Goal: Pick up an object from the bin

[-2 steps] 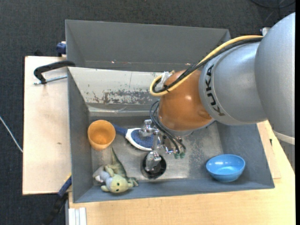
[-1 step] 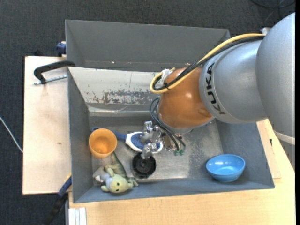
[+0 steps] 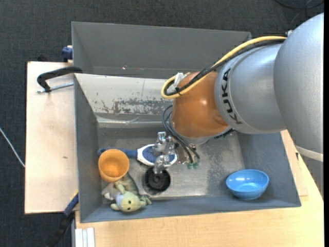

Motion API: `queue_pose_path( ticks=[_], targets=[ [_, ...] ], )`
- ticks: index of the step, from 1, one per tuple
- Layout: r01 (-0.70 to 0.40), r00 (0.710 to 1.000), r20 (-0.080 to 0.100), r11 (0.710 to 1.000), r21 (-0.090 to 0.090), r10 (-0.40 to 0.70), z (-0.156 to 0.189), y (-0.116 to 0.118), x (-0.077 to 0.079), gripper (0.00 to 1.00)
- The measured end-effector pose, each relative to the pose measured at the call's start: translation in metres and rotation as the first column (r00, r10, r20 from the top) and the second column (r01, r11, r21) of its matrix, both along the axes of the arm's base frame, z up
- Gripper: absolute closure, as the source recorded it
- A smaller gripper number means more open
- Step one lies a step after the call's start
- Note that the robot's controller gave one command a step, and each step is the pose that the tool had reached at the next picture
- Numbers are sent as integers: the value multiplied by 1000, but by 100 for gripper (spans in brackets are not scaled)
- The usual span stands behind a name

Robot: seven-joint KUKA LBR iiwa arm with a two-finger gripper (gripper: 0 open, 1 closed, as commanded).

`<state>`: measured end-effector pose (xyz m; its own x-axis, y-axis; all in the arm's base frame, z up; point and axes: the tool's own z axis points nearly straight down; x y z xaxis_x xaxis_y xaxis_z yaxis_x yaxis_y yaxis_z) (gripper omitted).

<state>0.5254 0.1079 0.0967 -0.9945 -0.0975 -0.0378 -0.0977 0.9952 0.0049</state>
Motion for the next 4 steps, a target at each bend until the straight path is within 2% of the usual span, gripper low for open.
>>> queue_pose_path(
  ticks=[1, 2, 3, 4],
  targets=[
    [12, 1000, -24, 1000, -4, -12, 86, 6, -4, 100],
    [13, 999, -33, 1000, -6, -13, 82, 5, -5, 0],
    [-48, 998, -45, 999, -9, 48, -21, -10, -18, 0],
    [-47, 998, -36, 999, -8, 47, -17, -10, -15, 100]
  ],
)
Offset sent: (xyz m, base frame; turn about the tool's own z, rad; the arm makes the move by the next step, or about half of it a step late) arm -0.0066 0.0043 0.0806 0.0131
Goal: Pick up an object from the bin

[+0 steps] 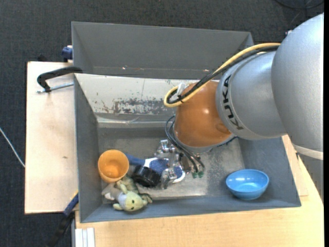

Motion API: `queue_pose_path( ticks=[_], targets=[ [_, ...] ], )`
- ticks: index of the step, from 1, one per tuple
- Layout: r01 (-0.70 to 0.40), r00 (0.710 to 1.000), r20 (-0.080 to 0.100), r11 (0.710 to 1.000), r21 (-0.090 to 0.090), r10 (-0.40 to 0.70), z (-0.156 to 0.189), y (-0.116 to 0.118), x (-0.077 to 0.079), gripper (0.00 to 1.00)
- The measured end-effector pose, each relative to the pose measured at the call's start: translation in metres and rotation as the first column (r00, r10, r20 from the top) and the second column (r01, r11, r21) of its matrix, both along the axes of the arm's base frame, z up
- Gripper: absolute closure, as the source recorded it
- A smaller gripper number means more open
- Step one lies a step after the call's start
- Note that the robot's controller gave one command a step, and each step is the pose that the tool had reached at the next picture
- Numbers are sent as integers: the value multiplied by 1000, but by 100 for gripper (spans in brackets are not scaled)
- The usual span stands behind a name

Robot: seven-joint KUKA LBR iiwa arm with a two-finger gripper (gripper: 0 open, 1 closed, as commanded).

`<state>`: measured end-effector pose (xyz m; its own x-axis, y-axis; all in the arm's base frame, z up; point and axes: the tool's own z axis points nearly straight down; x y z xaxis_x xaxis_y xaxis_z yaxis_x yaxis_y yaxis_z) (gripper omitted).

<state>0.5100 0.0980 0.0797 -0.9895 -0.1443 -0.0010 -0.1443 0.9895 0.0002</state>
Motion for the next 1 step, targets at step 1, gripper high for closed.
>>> queue_pose_path(
  ticks=[1],
  targets=[
    [6, 1000, 11, 1000, 2, -6, 141, -7, 10, 100]
  ],
)
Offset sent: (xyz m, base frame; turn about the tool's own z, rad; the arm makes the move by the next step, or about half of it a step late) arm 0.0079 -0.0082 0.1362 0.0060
